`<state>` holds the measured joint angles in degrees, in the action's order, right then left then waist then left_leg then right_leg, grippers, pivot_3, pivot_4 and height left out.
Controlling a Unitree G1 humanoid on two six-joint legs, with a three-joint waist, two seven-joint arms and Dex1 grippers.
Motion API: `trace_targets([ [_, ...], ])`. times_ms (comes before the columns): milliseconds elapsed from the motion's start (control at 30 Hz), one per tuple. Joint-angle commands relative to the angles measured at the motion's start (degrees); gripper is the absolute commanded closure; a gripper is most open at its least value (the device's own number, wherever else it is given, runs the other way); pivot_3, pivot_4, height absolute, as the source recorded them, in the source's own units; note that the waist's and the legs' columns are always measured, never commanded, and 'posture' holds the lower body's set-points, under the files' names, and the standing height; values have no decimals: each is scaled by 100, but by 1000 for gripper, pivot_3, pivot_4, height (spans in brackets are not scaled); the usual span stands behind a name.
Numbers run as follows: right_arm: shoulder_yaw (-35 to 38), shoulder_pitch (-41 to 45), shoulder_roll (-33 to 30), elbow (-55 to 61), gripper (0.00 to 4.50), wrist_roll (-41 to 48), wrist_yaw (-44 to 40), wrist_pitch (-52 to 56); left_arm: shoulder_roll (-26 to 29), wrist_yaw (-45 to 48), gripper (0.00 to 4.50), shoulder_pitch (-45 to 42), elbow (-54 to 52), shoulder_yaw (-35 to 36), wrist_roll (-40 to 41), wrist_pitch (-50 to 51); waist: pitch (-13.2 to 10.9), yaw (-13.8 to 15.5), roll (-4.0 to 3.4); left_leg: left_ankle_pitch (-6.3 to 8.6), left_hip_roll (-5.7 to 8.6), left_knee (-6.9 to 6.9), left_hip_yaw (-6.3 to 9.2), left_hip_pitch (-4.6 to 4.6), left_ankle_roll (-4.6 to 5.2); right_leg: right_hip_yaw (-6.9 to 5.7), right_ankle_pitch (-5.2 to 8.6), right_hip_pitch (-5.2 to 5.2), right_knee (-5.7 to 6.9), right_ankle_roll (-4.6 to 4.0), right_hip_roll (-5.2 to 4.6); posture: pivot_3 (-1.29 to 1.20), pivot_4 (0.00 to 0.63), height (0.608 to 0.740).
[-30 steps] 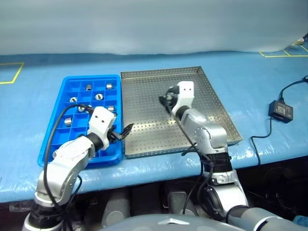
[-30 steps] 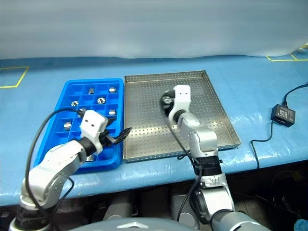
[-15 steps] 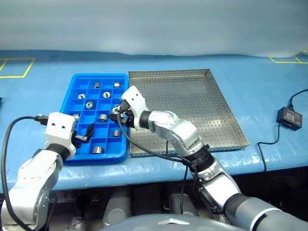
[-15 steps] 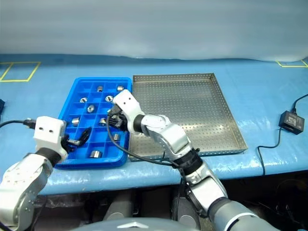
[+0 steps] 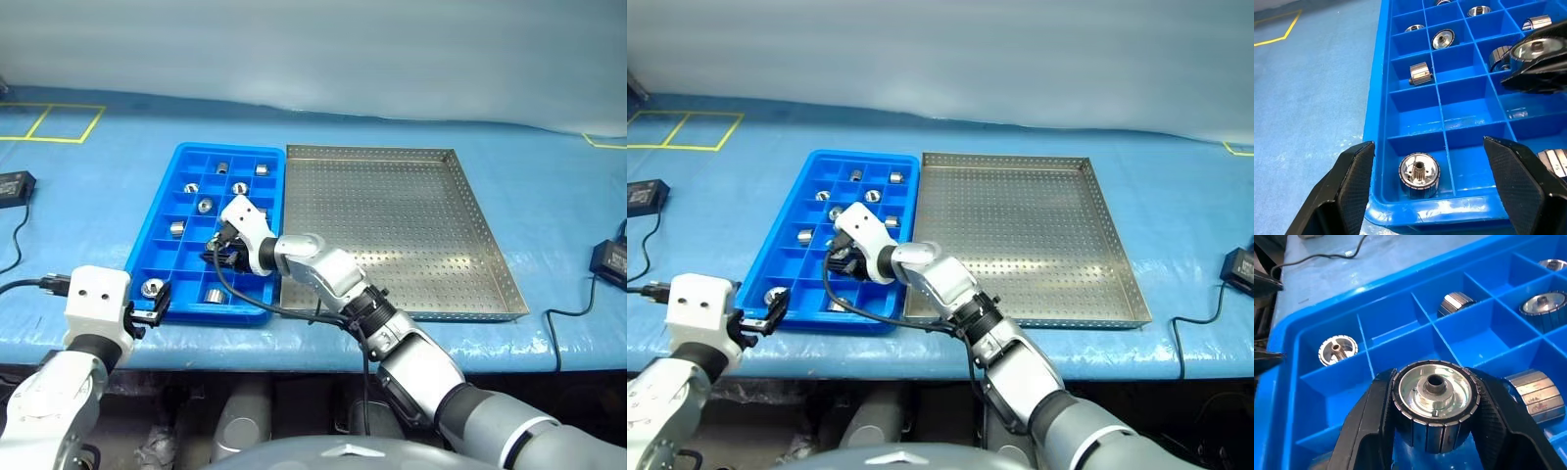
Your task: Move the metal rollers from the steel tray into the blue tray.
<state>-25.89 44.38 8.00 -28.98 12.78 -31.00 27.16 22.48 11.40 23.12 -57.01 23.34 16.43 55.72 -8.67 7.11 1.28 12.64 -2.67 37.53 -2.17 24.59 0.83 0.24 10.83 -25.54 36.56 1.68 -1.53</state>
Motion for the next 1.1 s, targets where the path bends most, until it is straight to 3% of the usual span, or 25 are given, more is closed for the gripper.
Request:
trace_targets([
  [33, 236, 542, 796, -387, 2777, -14, -68, -439, -80, -29, 639, 33, -298, -73, 18, -144, 0, 46, 1, 0, 3, -3, 1, 1, -1, -3, 2, 4, 0, -3, 0, 448, 150, 740],
  [433, 161, 1061, 1390, -873, 2777, 27, -302, -922, -245, -259, 639, 332, -299, -293, 16, -390, 0, 261, -1, 1, 0, -31, 32, 9, -13, -49, 30, 4, 5, -43, 9, 520, 150, 740],
  [900, -2, 1318, 1692, -1546, 2777, -113, -274, -1144, -341, -526, 639, 613, -299, -505, 28, -618, -1, 746, -3, 13, -7, -36, 35, 10, -46, -81, 49, 3, 6, -58, 11, 560, 150, 740],
  [1033, 28, 1299, 1647, -1461, 1477, -137, -150, -1299, -341, -549, 639, 602, -299, -537, 42, -604, -2, 900, -4, 19, -11, -35, 40, 9, -56, -93, 59, 0, 7, -63, 13, 545, 150, 740],
  [1100, 76, 1260, 1560, -1137, 1477, -78, -64, -1347, -343, -524, 639, 523, -299, -582, 43, -557, -3, 968, -5, 21, -13, -35, 42, 11, -59, -96, 61, 0, 7, -64, 15, 533, 150, 740],
])
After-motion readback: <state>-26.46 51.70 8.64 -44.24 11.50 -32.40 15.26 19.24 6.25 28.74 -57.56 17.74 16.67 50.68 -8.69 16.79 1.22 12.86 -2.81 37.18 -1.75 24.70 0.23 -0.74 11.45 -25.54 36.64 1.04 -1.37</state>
